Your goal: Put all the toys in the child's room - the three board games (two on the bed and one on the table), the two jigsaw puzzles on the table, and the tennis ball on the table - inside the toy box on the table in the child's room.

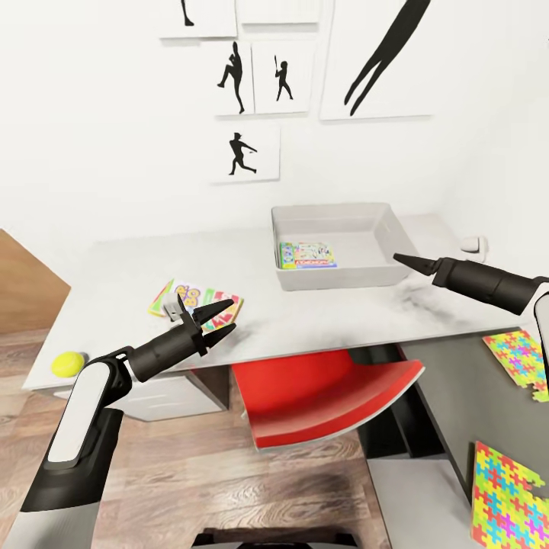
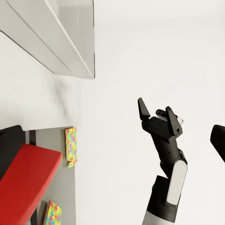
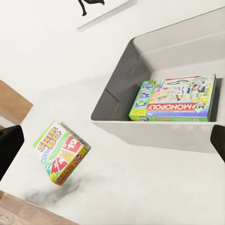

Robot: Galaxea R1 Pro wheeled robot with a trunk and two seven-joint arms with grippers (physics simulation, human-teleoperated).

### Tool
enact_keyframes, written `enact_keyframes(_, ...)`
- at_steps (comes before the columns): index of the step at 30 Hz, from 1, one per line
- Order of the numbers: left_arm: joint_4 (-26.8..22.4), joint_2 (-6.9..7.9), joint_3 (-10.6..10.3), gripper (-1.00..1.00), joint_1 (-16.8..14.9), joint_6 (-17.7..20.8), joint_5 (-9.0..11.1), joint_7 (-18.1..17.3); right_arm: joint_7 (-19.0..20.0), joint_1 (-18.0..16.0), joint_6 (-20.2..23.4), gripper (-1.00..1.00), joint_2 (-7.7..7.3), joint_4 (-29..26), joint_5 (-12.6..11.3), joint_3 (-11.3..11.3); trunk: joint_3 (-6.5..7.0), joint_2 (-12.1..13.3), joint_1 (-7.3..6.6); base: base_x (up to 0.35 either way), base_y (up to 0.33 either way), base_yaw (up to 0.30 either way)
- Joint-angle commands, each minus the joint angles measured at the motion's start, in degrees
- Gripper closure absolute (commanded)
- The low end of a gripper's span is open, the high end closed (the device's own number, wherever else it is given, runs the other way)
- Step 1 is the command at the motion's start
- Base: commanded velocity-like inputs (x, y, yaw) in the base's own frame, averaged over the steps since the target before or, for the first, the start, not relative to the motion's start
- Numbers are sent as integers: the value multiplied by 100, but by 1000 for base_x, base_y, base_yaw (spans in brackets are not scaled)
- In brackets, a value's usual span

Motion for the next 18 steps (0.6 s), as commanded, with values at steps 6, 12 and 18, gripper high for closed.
enact_keyframes(6,-1,-1,7,-100,-5,26,-17,-16,37,0,32,-100,0,0,24,-10,48,-9,3,-42,34,0)
enact_keyframes(12,-1,-1,7,-100,-5,26,-17,-16,40,3,33,-100,-3,0,24,-16,103,-9,3,-154,127,24)
enact_keyframes(18,-1,-1,8,-100,-6,27,-17,-16,42,19,35,-100,-6,0,24,-23,159,-9,3,-199,175,72)
